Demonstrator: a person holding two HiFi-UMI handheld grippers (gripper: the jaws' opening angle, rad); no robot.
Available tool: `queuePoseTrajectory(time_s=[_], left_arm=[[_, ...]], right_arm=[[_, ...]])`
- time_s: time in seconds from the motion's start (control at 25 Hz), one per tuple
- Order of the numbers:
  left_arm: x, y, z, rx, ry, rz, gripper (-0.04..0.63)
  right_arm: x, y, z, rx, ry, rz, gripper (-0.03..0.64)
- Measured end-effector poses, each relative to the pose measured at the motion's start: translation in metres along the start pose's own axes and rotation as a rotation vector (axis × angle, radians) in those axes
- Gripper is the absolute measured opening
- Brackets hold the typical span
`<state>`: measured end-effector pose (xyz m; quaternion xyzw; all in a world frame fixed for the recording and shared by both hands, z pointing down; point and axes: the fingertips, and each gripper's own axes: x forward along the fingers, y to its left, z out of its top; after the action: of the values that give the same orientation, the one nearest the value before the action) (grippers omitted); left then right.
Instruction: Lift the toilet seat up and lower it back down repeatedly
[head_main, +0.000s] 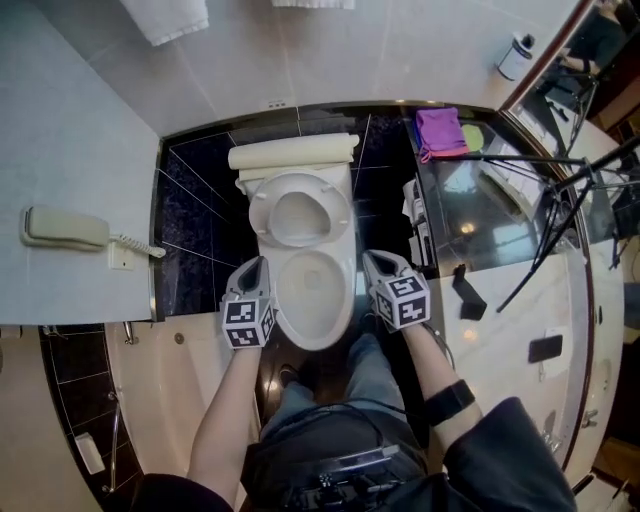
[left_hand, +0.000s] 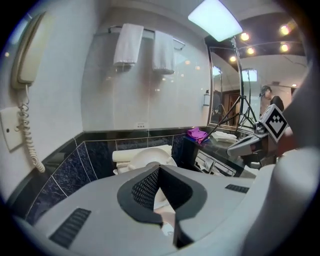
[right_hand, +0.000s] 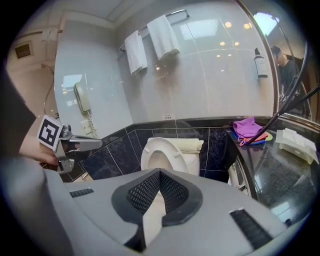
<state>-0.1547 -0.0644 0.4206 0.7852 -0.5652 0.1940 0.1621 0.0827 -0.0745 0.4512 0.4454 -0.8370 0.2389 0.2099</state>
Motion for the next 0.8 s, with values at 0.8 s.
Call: queuePoseTrajectory(time_s=[0.8], left_arm=[[-0.149, 0.034, -0.013, -0.058, -0.031, 0.005, 0.0]], right_arm=[[-0.11, 0.041, -0.005, -0.041, -0.078, -0.176, 0.012]])
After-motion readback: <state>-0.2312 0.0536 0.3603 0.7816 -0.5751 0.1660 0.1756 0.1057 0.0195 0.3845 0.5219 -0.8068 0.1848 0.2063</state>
